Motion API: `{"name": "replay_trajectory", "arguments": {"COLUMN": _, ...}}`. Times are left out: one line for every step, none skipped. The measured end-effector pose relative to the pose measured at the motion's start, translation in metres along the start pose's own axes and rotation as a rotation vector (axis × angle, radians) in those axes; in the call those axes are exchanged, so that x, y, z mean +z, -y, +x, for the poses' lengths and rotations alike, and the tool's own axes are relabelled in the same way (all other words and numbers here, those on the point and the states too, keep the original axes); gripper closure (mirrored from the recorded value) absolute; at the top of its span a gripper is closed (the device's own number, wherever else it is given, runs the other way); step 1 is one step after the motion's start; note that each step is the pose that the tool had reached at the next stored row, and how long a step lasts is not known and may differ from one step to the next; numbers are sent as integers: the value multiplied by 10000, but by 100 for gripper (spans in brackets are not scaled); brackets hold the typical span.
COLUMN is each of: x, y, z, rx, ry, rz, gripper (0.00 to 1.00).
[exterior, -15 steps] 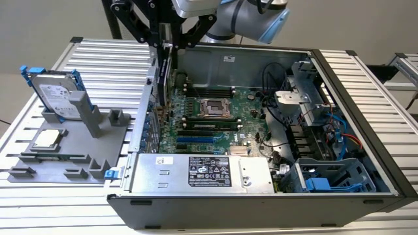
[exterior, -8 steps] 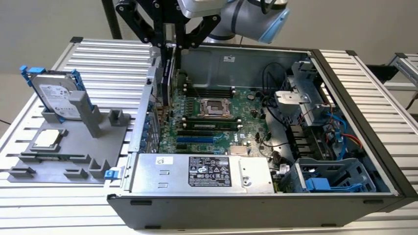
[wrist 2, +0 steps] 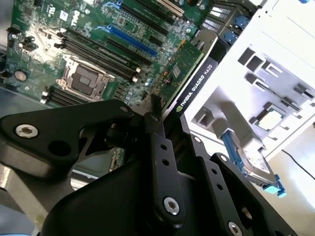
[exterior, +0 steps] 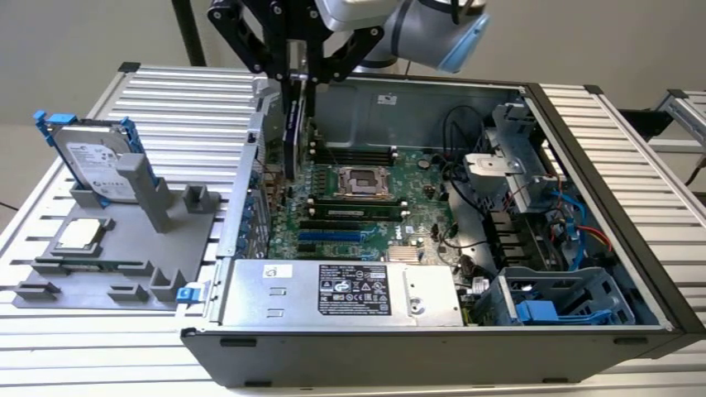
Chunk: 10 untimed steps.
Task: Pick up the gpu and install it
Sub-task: 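Pick up the gpu and move the gpu toward the slot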
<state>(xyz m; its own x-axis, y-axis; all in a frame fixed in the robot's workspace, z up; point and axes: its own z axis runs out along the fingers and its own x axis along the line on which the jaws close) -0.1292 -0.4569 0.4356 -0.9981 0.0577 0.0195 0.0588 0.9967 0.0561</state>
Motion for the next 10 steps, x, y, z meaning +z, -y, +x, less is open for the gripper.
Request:
{"name": "replay_trajectory", "arguments": {"x": 0, "y": -1, "z": -10, "rx": 0, "ry": -2, "rz": 1, "gripper": 100}}
{"name": "replay_trajectory", "arguments": {"x": -1, "y": -1, "z": -20, "rx": 0, "ry": -3, "rz": 1, "gripper": 100}}
{"name": "replay_trajectory", "arguments": {"x": 0, "y": -2, "z": -29, "rx": 0, "ry": -4, "rz": 0, "gripper": 100}}
{"name": "replay_trajectory", "arguments": {"x": 0, "y": -2, "z": -38, "rx": 1, "ry": -5, "rz": 0, "gripper": 100}}
{"name": "replay_trajectory", "arguments": {"x": -1, "y": -3, "z": -48, "rx": 0, "ry": -7, "rz": 1, "gripper": 100}}
{"name": "replay_trajectory", "arguments": {"x": -1, "y": -3, "z": -58, "rx": 1, "ry": -8, "rz": 1, "gripper": 100}}
{"name": "replay_trajectory", "arguments": {"x": -1, "y": -4, "z": -68, "rx": 0, "ry": -8, "rz": 0, "gripper": 100}}
{"name": "replay_trajectory", "arguments": {"x": -1, "y": -4, "z": -76, "rx": 0, "ry": -10, "rz": 1, "gripper": 100}}
{"name": "replay_trajectory", "arguments": {"x": -1, "y": -5, "z": -86, "rx": 0, "ry": -11, "rz": 1, "gripper": 100}}
{"name": "replay_trajectory", "arguments": {"x": -1, "y": -6, "z": -95, "rx": 1, "ry": -12, "rz": 0, "gripper": 100}}
